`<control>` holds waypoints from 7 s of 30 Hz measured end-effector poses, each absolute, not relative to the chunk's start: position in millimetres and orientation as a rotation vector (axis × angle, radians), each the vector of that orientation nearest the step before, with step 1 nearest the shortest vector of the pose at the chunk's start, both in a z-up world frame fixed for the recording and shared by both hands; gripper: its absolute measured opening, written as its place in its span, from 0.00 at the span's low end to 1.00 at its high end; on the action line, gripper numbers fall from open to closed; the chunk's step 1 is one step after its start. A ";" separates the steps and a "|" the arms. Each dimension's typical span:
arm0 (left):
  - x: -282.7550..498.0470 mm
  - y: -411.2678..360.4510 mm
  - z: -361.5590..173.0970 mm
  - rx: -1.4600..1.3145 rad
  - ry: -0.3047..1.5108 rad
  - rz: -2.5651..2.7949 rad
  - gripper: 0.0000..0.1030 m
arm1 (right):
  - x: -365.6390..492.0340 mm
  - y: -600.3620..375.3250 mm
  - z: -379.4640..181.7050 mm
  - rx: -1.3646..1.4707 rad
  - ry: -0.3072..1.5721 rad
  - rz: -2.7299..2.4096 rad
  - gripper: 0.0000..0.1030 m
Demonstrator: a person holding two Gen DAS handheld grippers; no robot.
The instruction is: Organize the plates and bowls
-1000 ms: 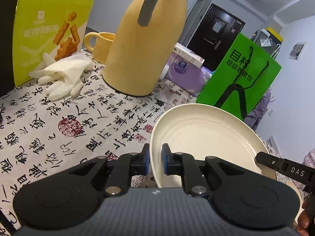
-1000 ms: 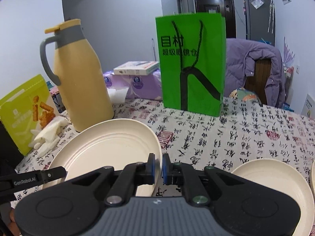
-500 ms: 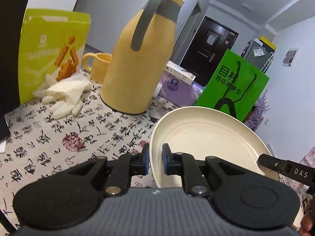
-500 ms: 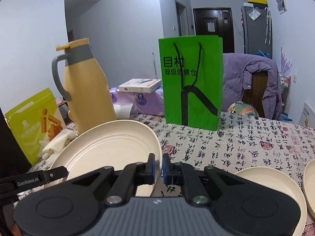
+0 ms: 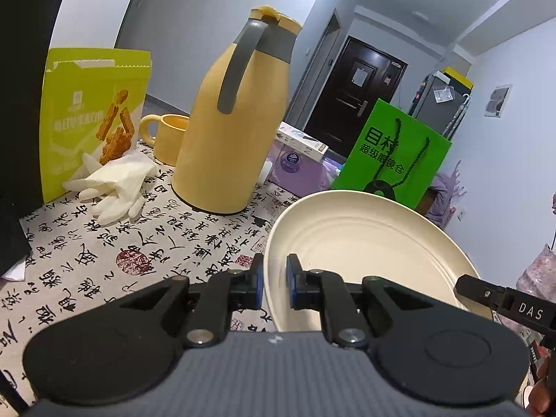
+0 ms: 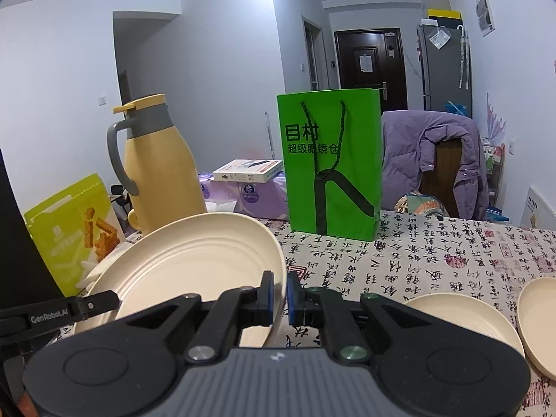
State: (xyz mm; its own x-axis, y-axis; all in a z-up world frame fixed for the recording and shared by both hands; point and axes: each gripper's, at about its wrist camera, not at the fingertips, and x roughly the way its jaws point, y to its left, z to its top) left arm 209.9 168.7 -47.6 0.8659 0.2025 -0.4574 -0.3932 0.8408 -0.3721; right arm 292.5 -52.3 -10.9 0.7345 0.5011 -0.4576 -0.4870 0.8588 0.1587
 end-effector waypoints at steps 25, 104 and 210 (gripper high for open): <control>149.2 112.4 -16.6 -0.404 0.400 0.258 0.13 | 210.9 -117.2 10.8 0.111 0.459 0.485 0.08; 59.8 -34.4 -29.9 -0.220 0.485 0.072 0.13 | 74.9 -282.2 -37.1 0.339 0.469 0.311 0.08; 80.9 -51.7 -123.5 -0.149 0.710 0.035 0.14 | 86.9 -297.6 -134.2 0.342 0.689 0.249 0.08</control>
